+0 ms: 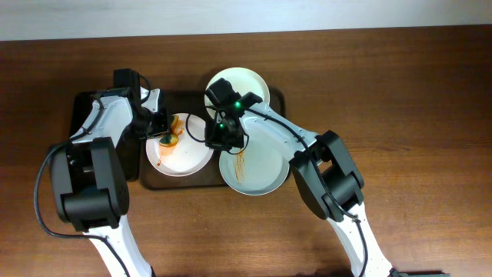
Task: Clean dirty plates on tray and stack at the side
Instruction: 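Grasp the sponge with left gripper and lower it onto the plate, then scrub the plate held by the right gripper with the sponge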
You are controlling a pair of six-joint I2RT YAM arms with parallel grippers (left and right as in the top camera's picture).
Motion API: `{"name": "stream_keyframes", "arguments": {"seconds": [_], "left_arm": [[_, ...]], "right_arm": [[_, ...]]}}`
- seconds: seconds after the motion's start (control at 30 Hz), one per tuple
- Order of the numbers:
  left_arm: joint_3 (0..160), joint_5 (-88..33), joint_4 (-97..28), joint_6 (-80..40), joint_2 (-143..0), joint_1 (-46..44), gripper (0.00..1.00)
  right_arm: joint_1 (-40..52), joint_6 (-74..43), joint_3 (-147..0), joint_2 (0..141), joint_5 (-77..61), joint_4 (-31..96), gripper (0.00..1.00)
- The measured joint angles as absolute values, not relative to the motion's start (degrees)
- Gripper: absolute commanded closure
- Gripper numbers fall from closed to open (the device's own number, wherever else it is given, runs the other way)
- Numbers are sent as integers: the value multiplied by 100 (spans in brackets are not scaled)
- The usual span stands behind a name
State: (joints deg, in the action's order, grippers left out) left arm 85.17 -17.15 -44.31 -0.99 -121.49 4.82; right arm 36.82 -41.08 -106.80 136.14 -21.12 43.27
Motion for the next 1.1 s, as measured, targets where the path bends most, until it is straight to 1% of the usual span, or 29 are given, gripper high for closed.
{"name": "stream_keyframes", "arguments": {"seconds": [0.1,0.23,0.37,0.43,0.47,0.6,0.67,0.7,0.77,0.87,0.97,1.03,1.1], "left_arm": [[8517,-1651,-4431,-119,-12138,484,99],[8517,-1564,-4670,-119,-12119,495,99],[8517,-1540,-4781,-119,-12108,493,99],[8488,-1704,-5015,152,-12099,493,99],[8429,-1986,-5118,515,-12099,482,99],[8370,-2241,-4617,926,-12099,443,99],[8372,-2016,-4569,580,-12099,423,99],[8390,-1616,-4742,80,-12055,390,99],[8451,-862,-5513,-941,-12007,375,99],[8436,-292,-6412,-1710,-12005,377,99],[8392,-95,-6726,-1994,-12022,381,99],[8370,-113,-6525,-2005,-12020,368,99],[8296,-381,-6034,-1680,-11950,355,99]], "right_arm": [[3712,-4058,-10672,13614,-1898,4003,96],[3712,-3205,-10650,13618,-1782,3686,96],[3710,-2862,-10650,13618,-1811,3671,96],[3710,-2801,-10650,13620,-1848,3669,96],[3710,-2762,-10650,13620,-1868,3669,96],[3710,-2718,-10648,13622,-1905,3667,96],[3706,-2714,-10648,13627,-1935,3658,96],[3710,-2705,-10648,13638,-2003,3651,96],[3717,-2687,-10643,13638,-2078,3662,96],[3743,-2648,-10630,13638,-2198,3677,96],[3754,-2635,-10628,13638,-2213,3677,96],[3754,-2637,-10628,13638,-2202,3677,96],[3728,-2641,-10628,13638,-2152,3673,96]]}}
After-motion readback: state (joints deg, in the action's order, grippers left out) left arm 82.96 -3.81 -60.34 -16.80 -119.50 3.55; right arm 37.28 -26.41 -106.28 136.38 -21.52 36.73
